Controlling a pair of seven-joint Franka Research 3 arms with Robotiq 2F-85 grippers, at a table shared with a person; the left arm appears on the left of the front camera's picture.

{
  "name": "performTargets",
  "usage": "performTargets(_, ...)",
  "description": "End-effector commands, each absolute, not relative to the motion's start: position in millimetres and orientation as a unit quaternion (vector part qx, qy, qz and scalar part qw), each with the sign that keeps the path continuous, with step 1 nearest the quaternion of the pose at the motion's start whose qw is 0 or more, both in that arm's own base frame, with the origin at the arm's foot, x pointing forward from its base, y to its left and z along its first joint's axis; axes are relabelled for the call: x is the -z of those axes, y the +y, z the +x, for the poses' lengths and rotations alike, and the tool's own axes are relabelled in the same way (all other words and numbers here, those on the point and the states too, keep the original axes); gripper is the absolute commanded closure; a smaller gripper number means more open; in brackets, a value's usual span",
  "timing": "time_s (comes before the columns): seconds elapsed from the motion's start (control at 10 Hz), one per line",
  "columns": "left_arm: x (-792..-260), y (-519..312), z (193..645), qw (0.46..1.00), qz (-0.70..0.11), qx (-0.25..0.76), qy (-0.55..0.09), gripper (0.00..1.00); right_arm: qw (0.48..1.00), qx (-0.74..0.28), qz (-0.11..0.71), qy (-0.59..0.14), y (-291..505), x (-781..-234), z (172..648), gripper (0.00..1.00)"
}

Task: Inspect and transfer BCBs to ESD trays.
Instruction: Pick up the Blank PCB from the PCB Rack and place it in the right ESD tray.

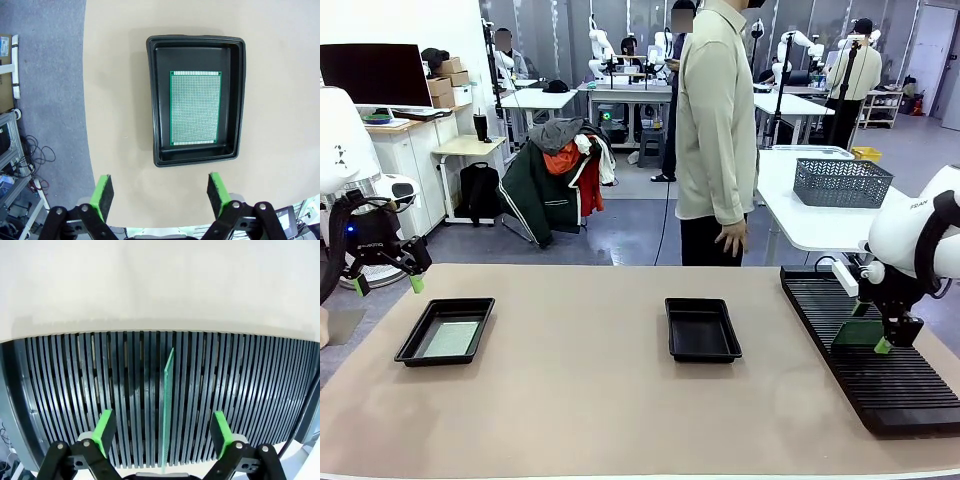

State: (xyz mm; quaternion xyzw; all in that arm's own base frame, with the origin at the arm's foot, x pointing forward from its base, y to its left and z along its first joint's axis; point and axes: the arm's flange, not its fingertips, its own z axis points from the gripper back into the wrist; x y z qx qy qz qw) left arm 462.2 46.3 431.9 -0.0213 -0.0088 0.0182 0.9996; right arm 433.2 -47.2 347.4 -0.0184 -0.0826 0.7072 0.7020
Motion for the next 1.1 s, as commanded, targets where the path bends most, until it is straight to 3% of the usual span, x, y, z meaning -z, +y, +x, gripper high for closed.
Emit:
performTargets(0.0, -429.5, 46.3, 461.6, 1.000, -0.021, -0.019, -0.012, 0.00, 0.704, -0.706, -0.019, -0.079, -49.2, -348.5, 433.1, 0.00)
performTargets(1.0, -429.5, 46.3, 461.6, 1.000, -0.021, -0.019, -0.012, 0.00, 0.717, -0.690, -0.032, -0.096, -59.9, -347.5, 433.4, 0.53)
